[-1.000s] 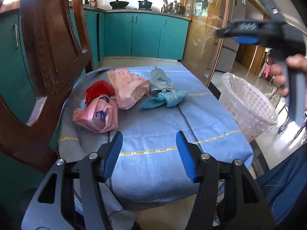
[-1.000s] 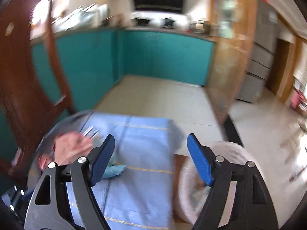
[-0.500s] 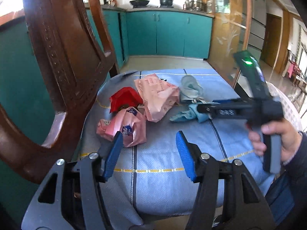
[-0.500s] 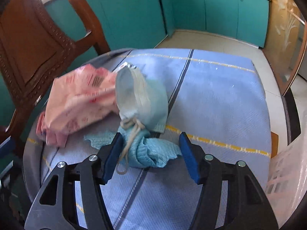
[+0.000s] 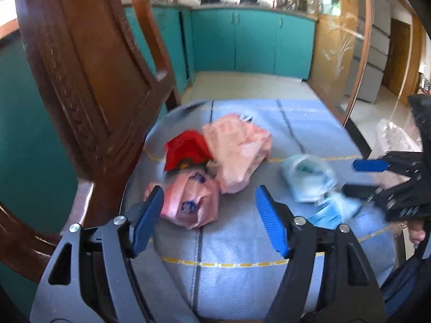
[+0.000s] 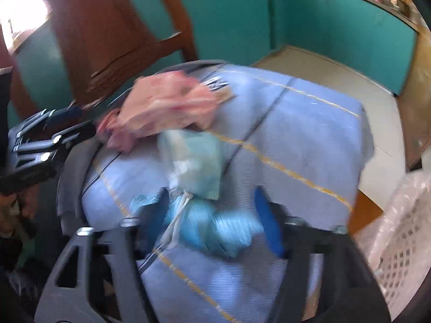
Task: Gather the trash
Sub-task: 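Grasp the light blue face mask with the right gripper, then grasp the pink plastic bag with the left gripper while the right gripper holds the mask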
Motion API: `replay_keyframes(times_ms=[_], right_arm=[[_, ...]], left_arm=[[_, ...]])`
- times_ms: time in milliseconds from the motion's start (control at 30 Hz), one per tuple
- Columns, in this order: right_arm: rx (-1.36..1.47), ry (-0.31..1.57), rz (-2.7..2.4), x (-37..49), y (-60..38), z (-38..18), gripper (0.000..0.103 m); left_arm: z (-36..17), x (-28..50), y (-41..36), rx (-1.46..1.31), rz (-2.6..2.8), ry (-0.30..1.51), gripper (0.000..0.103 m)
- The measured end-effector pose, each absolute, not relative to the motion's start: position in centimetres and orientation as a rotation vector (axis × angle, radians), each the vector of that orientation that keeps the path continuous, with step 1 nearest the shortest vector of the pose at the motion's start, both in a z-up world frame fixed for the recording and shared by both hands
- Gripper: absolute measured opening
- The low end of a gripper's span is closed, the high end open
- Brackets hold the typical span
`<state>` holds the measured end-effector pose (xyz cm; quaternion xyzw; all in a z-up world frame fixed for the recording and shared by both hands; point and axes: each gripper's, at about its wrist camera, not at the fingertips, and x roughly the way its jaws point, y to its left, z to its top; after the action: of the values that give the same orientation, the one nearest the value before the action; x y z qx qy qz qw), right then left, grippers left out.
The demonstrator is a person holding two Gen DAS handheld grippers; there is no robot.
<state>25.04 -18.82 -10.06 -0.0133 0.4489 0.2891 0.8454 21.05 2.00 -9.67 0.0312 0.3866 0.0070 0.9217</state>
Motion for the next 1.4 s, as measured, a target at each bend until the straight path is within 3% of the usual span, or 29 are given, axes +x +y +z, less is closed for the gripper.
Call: replay_keyframes(times_ms=[267, 367, 500, 667, 733, 833, 867, 933, 1033, 1400], right_arm=[[0.035, 0.869, 0.575, 26.5, -18.0, -9.3, 0.066], [-0.003, 0.874, 0.597, 26.6, -16.3, -9.8, 0.066], [-0.079, 0.908, 0.594, 26.5, -14.3, -11.2, 0.066], [-0.153, 0.927, 0.57, 26.5, -12.7, -12.4, 0.066], [-0.178, 0.931, 0.562, 26.5, -12.2, -12.8, 0.066], [-0.216, 0.928, 0.55, 26.4, -11.5, -13.4, 0.065], [-0.223, 0.924, 0.549, 26.4, -11.4, -13.5, 0.062], [-0.227, 0.922, 0.555, 26.2, -11.4, -13.6, 0.046], [-0.213, 0.915, 0.563, 26.0, -11.6, -13.3, 0.025], [-0.063, 0.771, 0.481, 24.0, -15.5, -8.4, 0.023]], left_arm=[[-13.2, 25.1, 2.3, 0.068, 0.067, 0.908, 0.07], [-13.8, 25.3, 2.2, 0.104, 0.097, 0.899, 0.054], [-14.0, 25.2, 3.0, 0.086, 0.106, 0.884, 0.048], [-13.9, 24.9, 2.6, 0.097, 0.101, 0.876, 0.052], [-14.0, 25.0, 2.4, 0.1, 0.104, 0.88, 0.06], [-14.3, 25.2, 2.3, 0.101, 0.097, 0.897, 0.065], [-14.3, 25.2, 2.2, 0.099, 0.095, 0.898, 0.065], [-14.2, 25.2, 2.1, 0.107, 0.096, 0.891, 0.064], [-13.8, 24.5, 2.0, 0.107, 0.099, 0.878, 0.051], [-10.3, 18.6, 1.4, 0.063, 0.031, 0.763, 0.048]])
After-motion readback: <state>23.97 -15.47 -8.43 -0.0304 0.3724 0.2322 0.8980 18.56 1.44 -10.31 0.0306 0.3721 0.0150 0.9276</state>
